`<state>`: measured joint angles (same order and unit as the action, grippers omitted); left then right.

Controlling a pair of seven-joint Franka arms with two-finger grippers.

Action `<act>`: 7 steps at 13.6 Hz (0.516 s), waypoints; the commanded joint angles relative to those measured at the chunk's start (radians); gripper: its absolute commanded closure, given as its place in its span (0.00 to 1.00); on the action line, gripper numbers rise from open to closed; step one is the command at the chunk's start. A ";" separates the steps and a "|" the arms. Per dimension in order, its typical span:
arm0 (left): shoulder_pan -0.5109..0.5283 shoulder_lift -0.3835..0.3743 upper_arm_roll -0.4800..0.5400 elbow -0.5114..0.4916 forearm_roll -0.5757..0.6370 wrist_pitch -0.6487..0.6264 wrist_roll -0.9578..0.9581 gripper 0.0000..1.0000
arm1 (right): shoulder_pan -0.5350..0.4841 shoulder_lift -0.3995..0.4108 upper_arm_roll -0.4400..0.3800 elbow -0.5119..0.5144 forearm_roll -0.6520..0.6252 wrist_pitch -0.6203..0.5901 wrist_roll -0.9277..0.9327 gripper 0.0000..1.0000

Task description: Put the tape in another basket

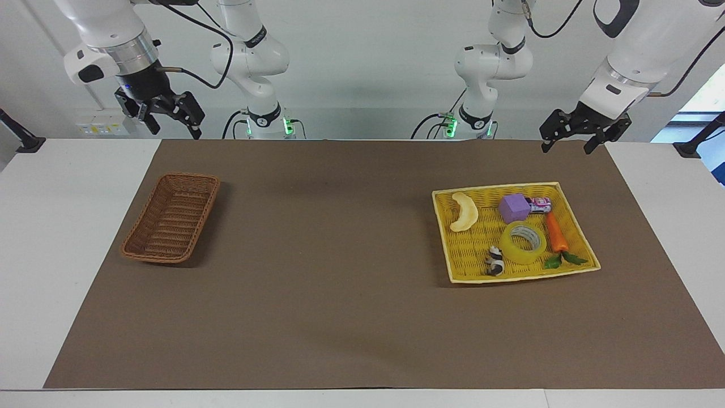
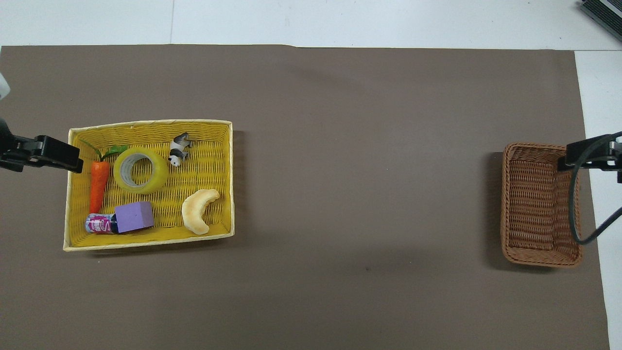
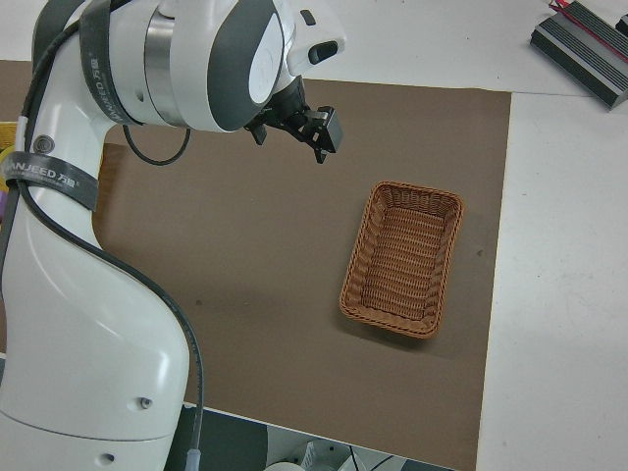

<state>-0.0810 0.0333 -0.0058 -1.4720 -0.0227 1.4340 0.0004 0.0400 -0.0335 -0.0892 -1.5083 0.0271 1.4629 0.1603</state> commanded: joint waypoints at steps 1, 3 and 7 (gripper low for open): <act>0.001 -0.032 -0.002 -0.039 0.021 0.006 0.012 0.00 | -0.011 -0.016 0.003 -0.015 -0.001 0.017 -0.012 0.00; -0.002 -0.033 -0.002 -0.039 0.021 0.008 0.007 0.00 | -0.012 -0.016 0.003 -0.015 -0.001 0.019 -0.010 0.00; 0.000 -0.033 -0.002 -0.039 0.021 0.009 0.007 0.00 | -0.011 -0.016 0.006 -0.015 -0.001 0.019 -0.008 0.00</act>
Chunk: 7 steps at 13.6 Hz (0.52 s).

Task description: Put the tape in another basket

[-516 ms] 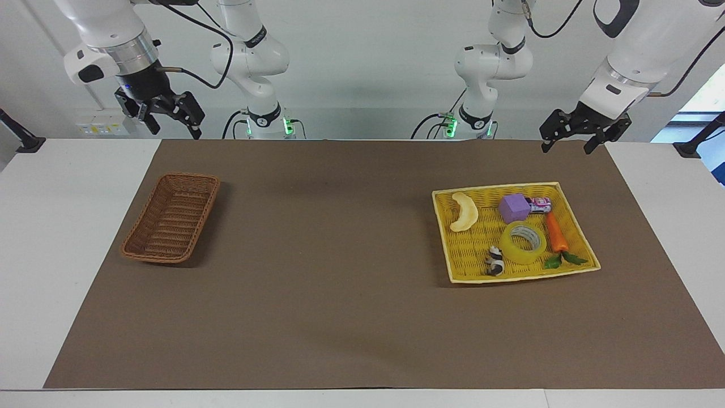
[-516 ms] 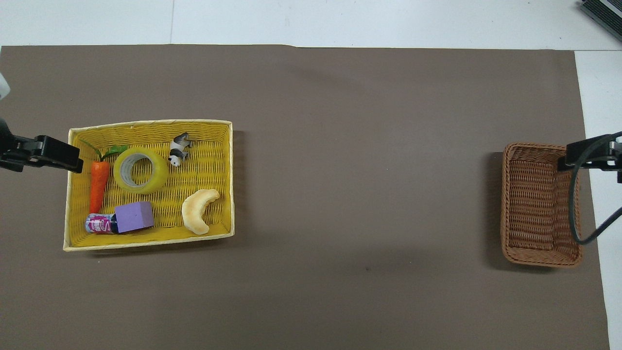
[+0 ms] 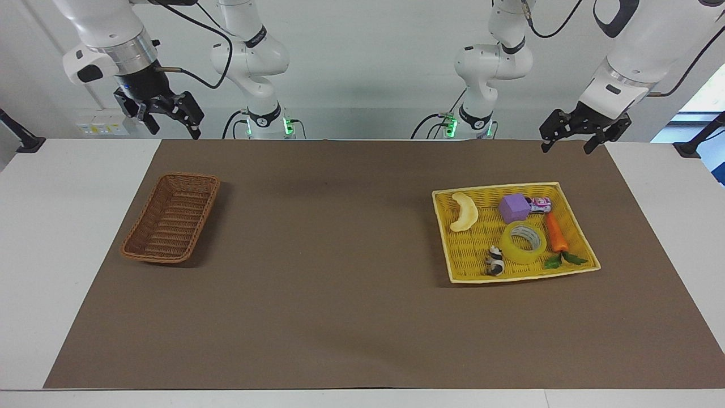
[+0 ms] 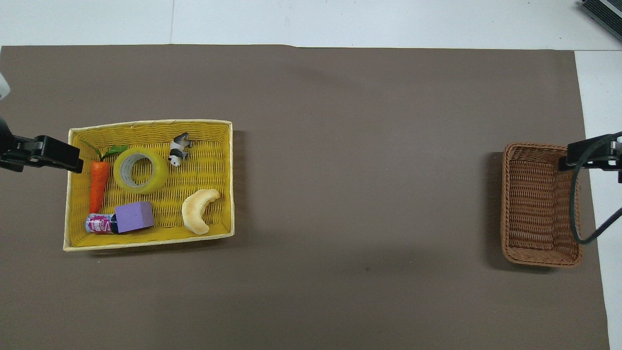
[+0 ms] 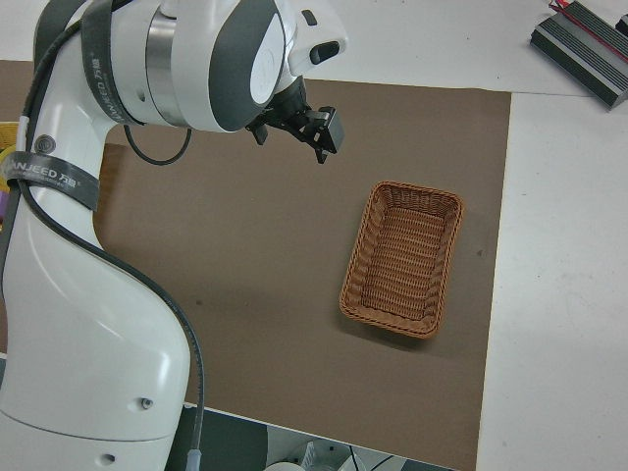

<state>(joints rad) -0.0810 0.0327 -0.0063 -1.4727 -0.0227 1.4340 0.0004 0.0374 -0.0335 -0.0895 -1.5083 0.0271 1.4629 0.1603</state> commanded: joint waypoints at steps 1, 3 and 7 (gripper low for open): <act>0.001 -0.033 -0.001 -0.040 0.021 0.011 0.007 0.00 | -0.008 -0.016 0.007 -0.015 -0.001 0.019 -0.010 0.00; 0.004 -0.033 -0.001 -0.040 0.021 0.009 0.012 0.00 | -0.008 -0.016 0.007 -0.015 -0.001 0.019 -0.010 0.00; 0.007 -0.034 -0.001 -0.026 0.015 0.014 0.004 0.00 | -0.008 -0.016 0.007 -0.013 -0.001 0.019 -0.008 0.00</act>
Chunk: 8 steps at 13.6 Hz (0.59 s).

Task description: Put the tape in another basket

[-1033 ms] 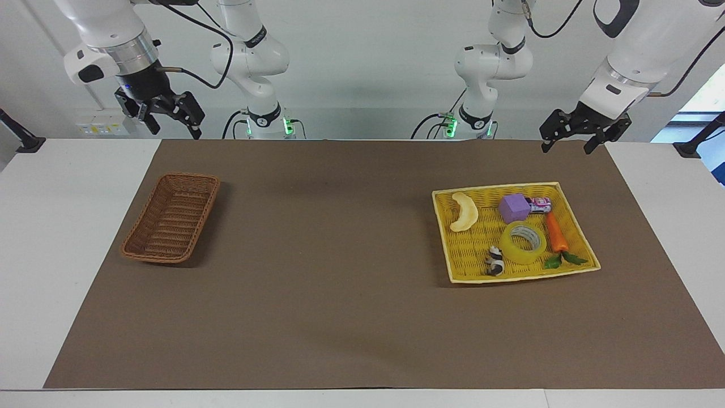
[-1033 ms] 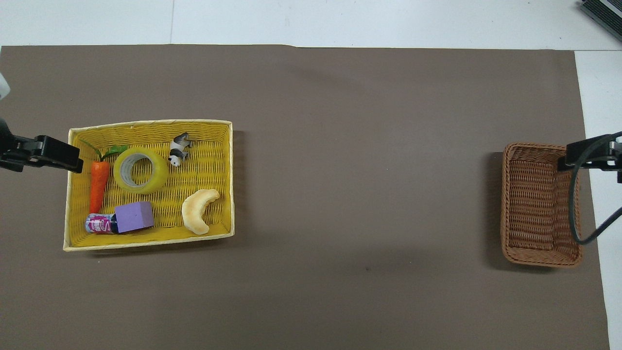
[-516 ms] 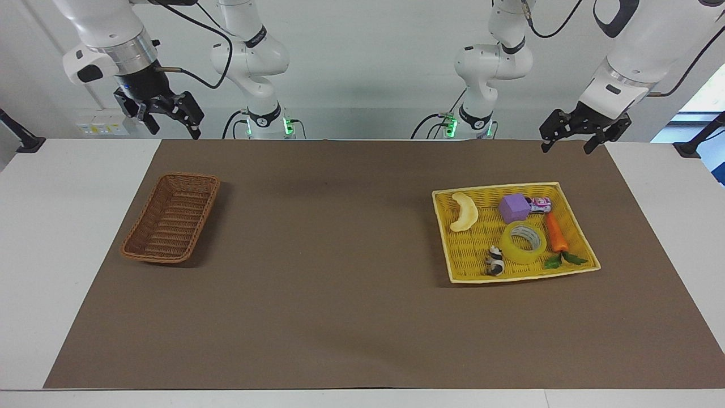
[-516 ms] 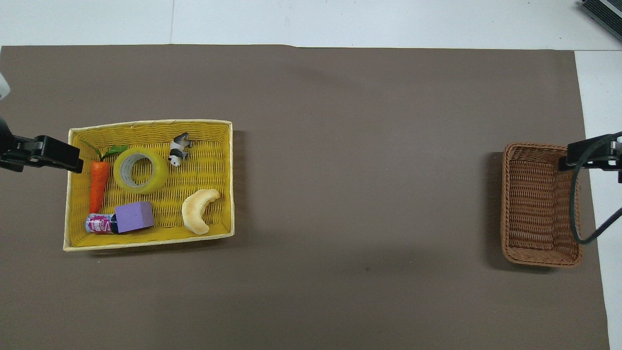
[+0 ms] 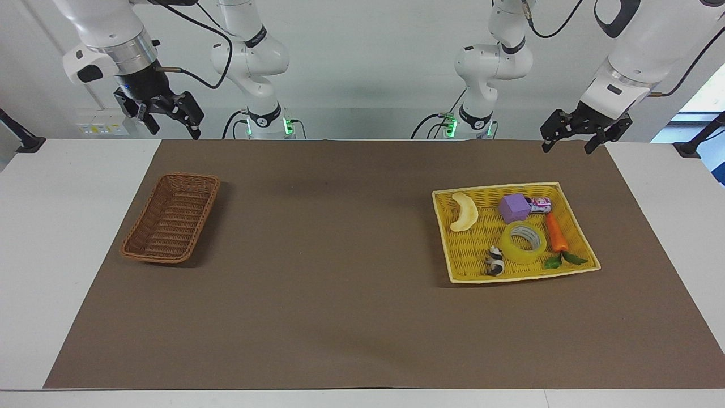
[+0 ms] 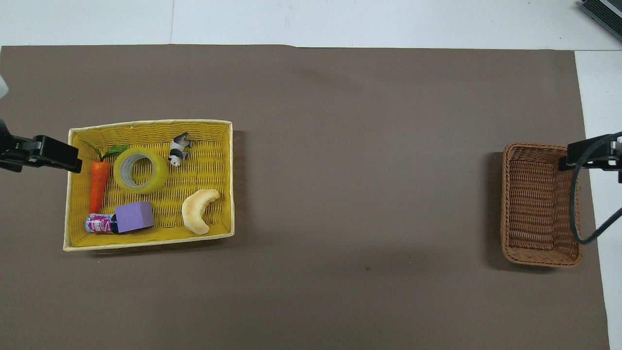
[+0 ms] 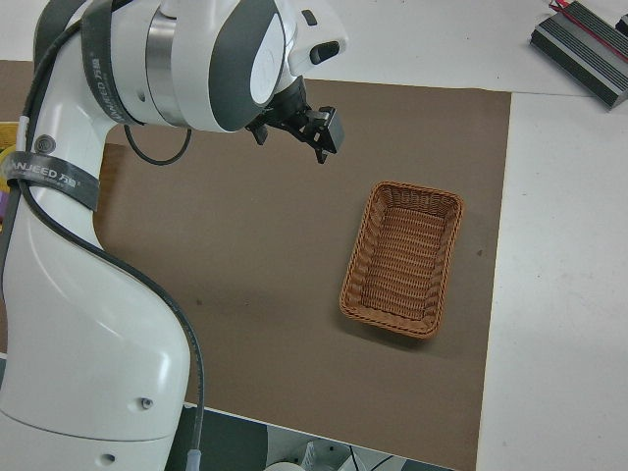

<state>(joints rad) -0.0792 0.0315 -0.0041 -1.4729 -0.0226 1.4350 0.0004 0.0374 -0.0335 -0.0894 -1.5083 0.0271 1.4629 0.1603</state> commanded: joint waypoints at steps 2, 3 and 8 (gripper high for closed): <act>0.006 -0.044 -0.001 -0.023 0.012 0.016 0.001 0.00 | -0.008 -0.016 0.007 -0.013 -0.001 0.019 -0.010 0.00; 0.006 -0.044 -0.001 -0.024 0.012 0.015 0.003 0.00 | -0.008 -0.016 0.007 -0.013 -0.001 0.017 -0.008 0.00; 0.007 -0.044 0.006 -0.024 0.012 0.016 0.003 0.00 | -0.008 -0.014 0.008 -0.012 -0.002 0.017 -0.010 0.00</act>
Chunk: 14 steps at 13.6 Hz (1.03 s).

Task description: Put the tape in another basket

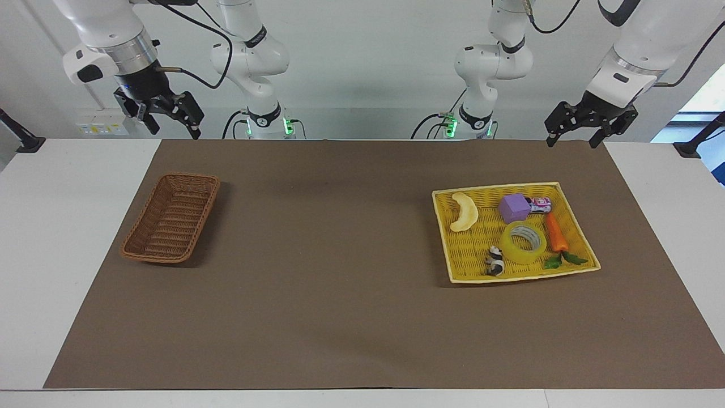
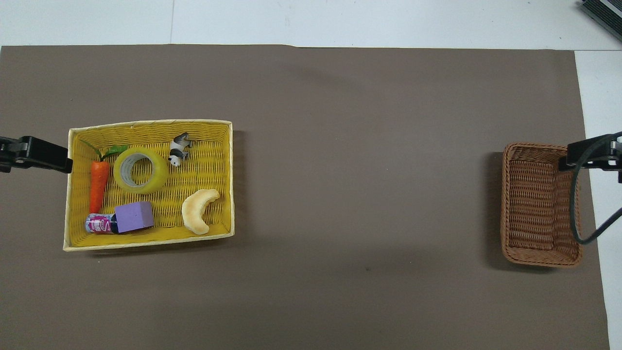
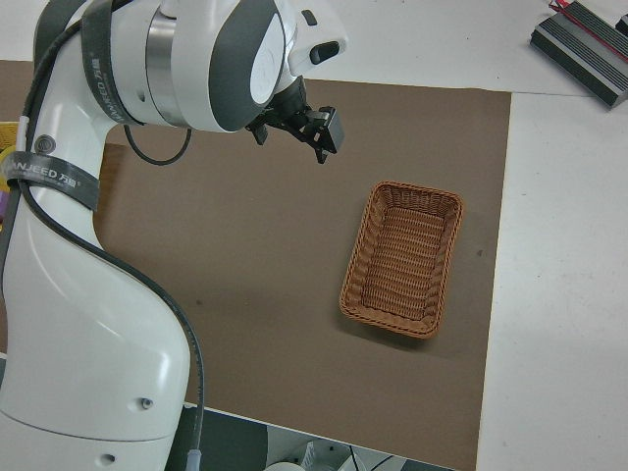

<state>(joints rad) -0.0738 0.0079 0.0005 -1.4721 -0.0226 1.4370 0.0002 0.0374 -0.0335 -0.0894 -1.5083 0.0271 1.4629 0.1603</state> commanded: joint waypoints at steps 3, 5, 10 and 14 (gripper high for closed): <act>0.002 -0.022 0.001 -0.027 0.012 0.010 0.004 0.00 | -0.007 -0.014 0.008 -0.013 -0.007 0.017 -0.015 0.00; 0.002 -0.022 0.001 -0.031 0.012 0.010 0.006 0.00 | -0.008 -0.014 0.008 -0.013 -0.007 0.017 -0.015 0.00; 0.003 -0.036 0.003 -0.071 0.010 0.029 0.006 0.00 | -0.007 -0.014 0.008 -0.013 -0.009 0.017 -0.013 0.00; 0.031 -0.037 0.003 -0.161 0.010 0.124 -0.002 0.00 | -0.010 -0.014 0.008 -0.013 -0.010 0.017 -0.015 0.00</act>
<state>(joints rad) -0.0678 0.0057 0.0054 -1.5517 -0.0226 1.4957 -0.0006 0.0374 -0.0335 -0.0885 -1.5083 0.0271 1.4629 0.1602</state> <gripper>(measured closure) 0.000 0.000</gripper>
